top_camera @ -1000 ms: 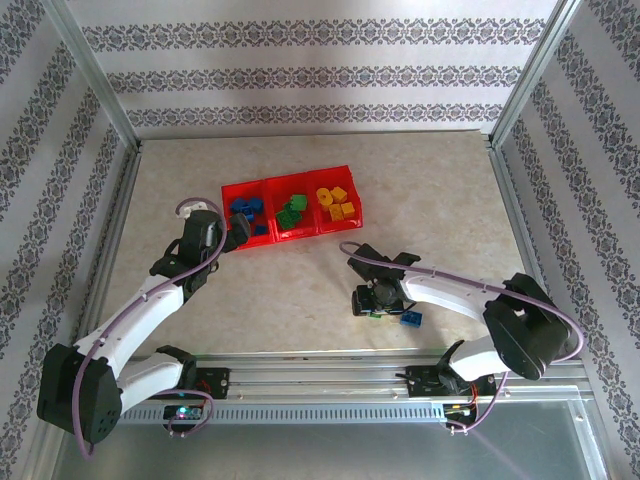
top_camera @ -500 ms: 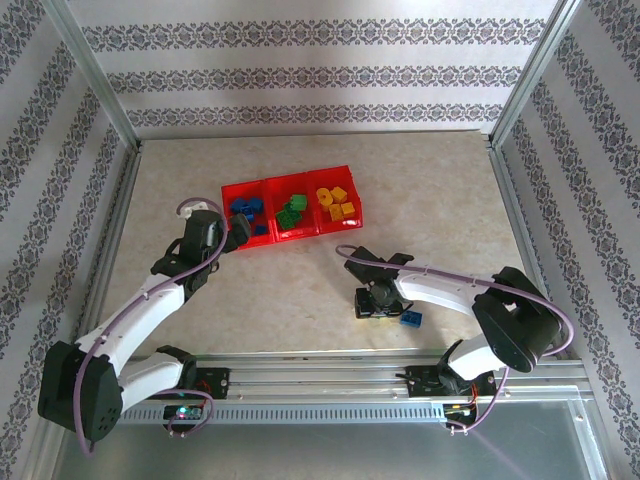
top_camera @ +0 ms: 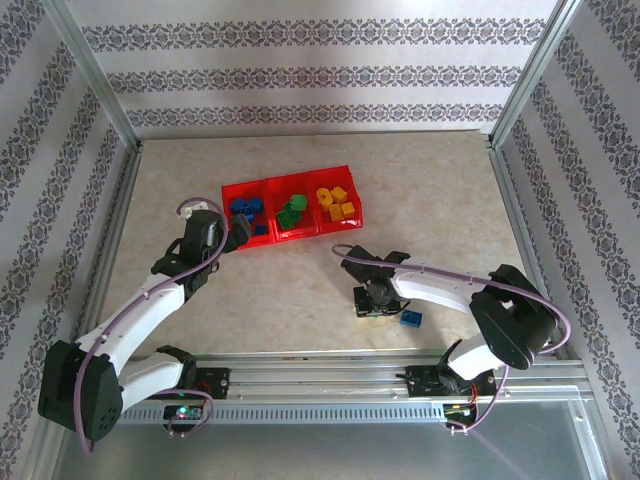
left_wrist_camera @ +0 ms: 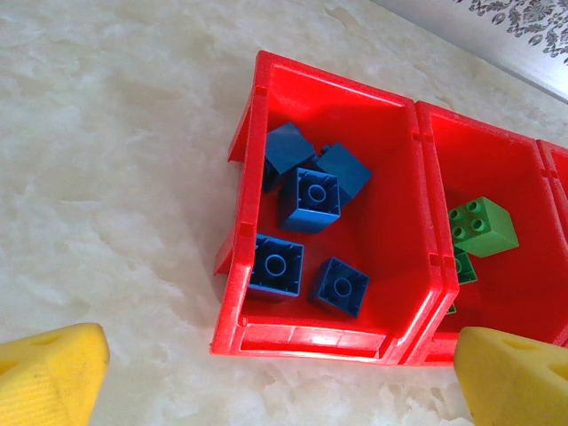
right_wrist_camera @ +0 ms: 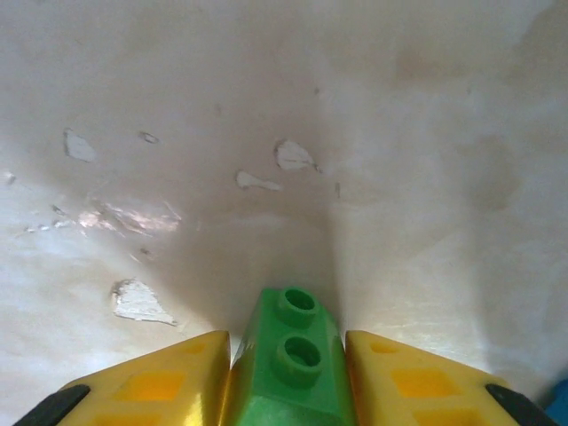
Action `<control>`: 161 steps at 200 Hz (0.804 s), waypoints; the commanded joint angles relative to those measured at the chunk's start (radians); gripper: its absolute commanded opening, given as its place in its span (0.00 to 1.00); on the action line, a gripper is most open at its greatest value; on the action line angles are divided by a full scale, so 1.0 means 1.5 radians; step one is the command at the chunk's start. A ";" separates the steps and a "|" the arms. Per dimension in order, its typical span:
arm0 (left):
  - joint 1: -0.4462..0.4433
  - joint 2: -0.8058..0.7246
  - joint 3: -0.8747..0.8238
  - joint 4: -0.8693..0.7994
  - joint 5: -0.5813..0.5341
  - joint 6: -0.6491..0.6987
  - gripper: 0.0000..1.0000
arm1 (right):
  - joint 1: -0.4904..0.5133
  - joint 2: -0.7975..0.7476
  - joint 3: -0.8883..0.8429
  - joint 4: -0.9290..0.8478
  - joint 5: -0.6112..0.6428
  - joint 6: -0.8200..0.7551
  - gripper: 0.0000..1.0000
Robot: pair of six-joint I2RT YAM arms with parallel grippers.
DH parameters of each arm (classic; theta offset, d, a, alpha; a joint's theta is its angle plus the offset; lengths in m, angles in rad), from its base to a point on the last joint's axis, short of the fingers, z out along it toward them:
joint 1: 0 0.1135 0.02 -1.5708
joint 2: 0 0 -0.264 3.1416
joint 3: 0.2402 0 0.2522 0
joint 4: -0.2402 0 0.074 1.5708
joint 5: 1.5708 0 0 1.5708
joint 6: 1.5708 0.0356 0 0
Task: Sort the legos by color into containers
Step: Pick up the lego from the bottom-center of the table.
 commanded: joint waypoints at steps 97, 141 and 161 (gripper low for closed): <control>-0.006 -0.004 0.007 0.013 -0.018 -0.001 1.00 | 0.006 0.035 0.160 -0.015 0.054 -0.057 0.34; -0.006 -0.009 0.005 0.013 -0.019 -0.001 1.00 | 0.003 0.137 0.322 -0.009 0.079 -0.117 0.33; -0.006 -0.011 0.005 0.013 -0.018 -0.001 1.00 | -0.001 0.189 0.400 -0.006 0.084 -0.141 0.33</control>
